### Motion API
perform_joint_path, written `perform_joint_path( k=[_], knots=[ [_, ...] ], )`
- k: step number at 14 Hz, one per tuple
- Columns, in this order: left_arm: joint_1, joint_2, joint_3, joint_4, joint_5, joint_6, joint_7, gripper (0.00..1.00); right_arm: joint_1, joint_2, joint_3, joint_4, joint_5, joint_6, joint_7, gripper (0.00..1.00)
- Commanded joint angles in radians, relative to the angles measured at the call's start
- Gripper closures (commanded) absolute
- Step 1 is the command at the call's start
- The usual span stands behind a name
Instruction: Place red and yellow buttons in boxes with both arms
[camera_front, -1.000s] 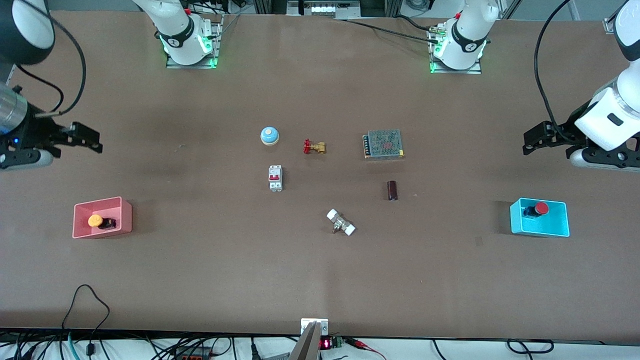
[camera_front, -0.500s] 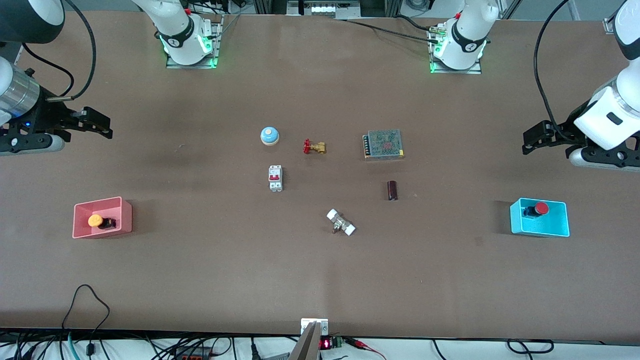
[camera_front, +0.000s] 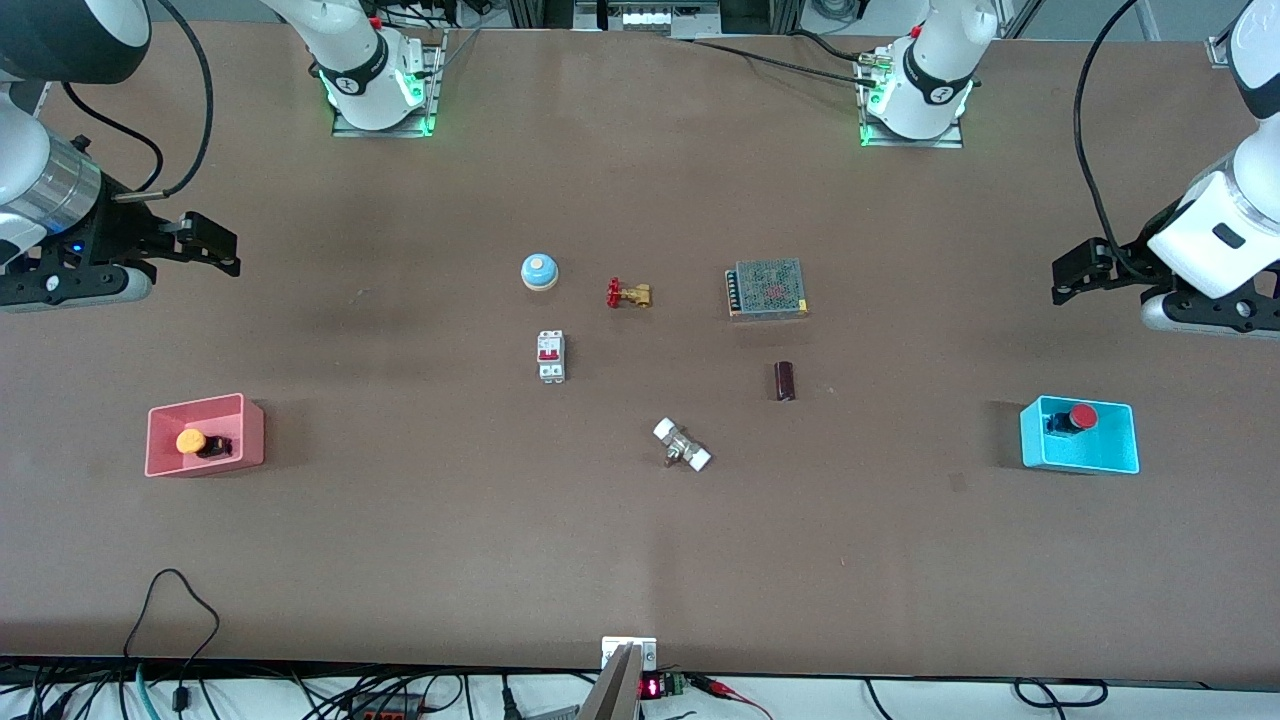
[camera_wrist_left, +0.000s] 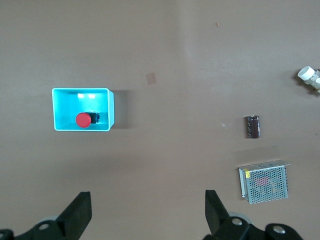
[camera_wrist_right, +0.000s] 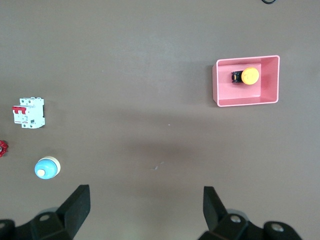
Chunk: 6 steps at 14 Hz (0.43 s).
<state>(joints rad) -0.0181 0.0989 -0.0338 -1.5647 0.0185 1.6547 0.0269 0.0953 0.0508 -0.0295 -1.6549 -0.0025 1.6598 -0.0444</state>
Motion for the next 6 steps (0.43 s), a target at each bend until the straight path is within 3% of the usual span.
perform_joint_path(
  k=[1,6],
  knots=[
    [0.000,0.001,-0.008,0.022,0.023,-0.029,0.010,0.00,0.018,-0.011,-0.015,0.000,-0.005,0.000,-0.003,0.00],
    [0.000,0.001,-0.012,0.041,0.021,-0.052,0.007,0.00,0.015,-0.011,-0.015,0.000,-0.002,0.000,0.005,0.00]
  ],
)
